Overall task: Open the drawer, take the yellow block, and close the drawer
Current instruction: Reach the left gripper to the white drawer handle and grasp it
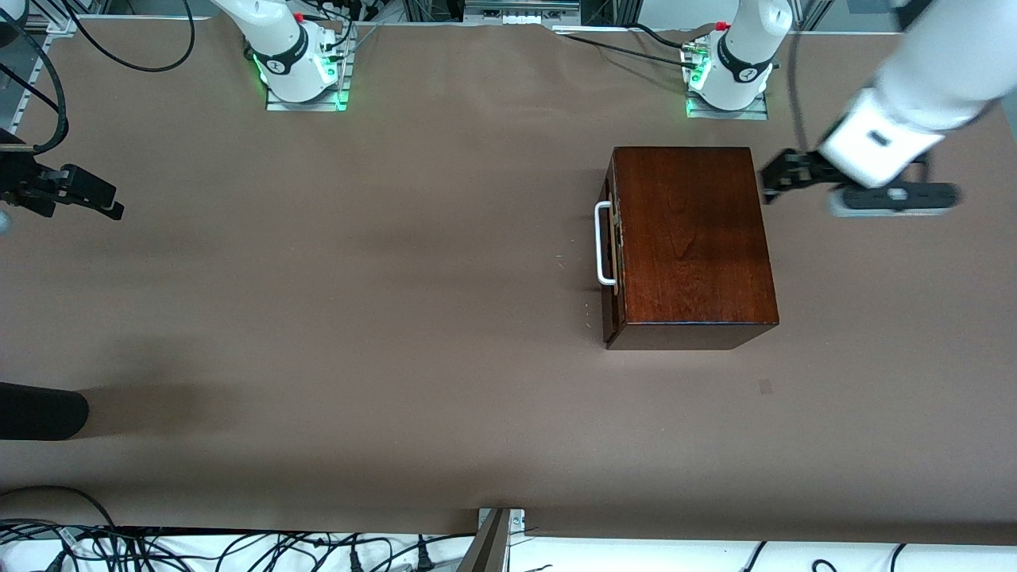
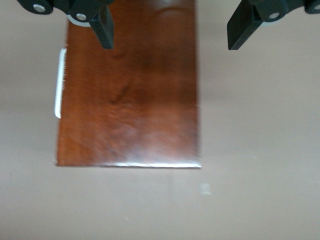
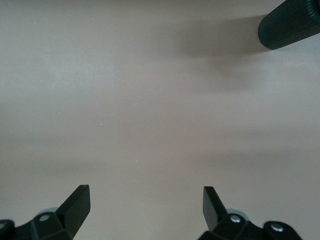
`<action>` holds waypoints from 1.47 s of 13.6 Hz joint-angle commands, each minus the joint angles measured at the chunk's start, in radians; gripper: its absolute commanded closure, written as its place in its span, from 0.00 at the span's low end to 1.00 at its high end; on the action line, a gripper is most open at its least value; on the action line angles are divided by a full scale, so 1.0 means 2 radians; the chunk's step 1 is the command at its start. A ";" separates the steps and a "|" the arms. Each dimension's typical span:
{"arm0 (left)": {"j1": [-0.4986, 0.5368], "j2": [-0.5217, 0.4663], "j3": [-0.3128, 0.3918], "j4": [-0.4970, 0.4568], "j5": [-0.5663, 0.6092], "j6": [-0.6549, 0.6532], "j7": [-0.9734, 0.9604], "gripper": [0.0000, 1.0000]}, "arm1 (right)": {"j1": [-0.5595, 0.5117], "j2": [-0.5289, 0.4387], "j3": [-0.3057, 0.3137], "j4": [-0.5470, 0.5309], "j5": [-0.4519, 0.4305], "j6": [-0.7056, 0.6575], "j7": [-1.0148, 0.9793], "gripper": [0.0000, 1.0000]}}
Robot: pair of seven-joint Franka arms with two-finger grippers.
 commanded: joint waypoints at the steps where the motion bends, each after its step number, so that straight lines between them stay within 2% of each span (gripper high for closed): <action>1: 0.001 0.036 -0.046 0.021 -0.005 -0.006 -0.042 0.00 | -0.006 -0.007 0.004 0.002 0.005 -0.006 -0.002 0.00; 5: -0.019 0.094 -0.093 0.059 -0.003 -0.005 -0.106 0.00 | -0.006 -0.006 0.004 0.002 0.005 -0.004 -0.002 0.00; 7: -0.066 0.115 -0.092 0.062 -0.001 0.006 -0.147 0.00 | -0.006 -0.006 0.004 0.002 0.006 -0.004 -0.002 0.00; 9: -0.080 0.125 -0.094 0.056 0.019 0.027 -0.175 0.00 | -0.006 -0.006 0.004 0.002 0.005 -0.005 -0.003 0.00; 15: -0.128 0.177 -0.094 0.049 0.022 0.086 -0.220 0.00 | -0.006 -0.007 0.004 0.002 0.005 -0.006 -0.003 0.00; 20: -0.136 0.179 -0.096 -0.014 0.060 0.129 -0.216 0.00 | -0.006 -0.007 0.003 0.002 0.005 -0.006 -0.003 0.00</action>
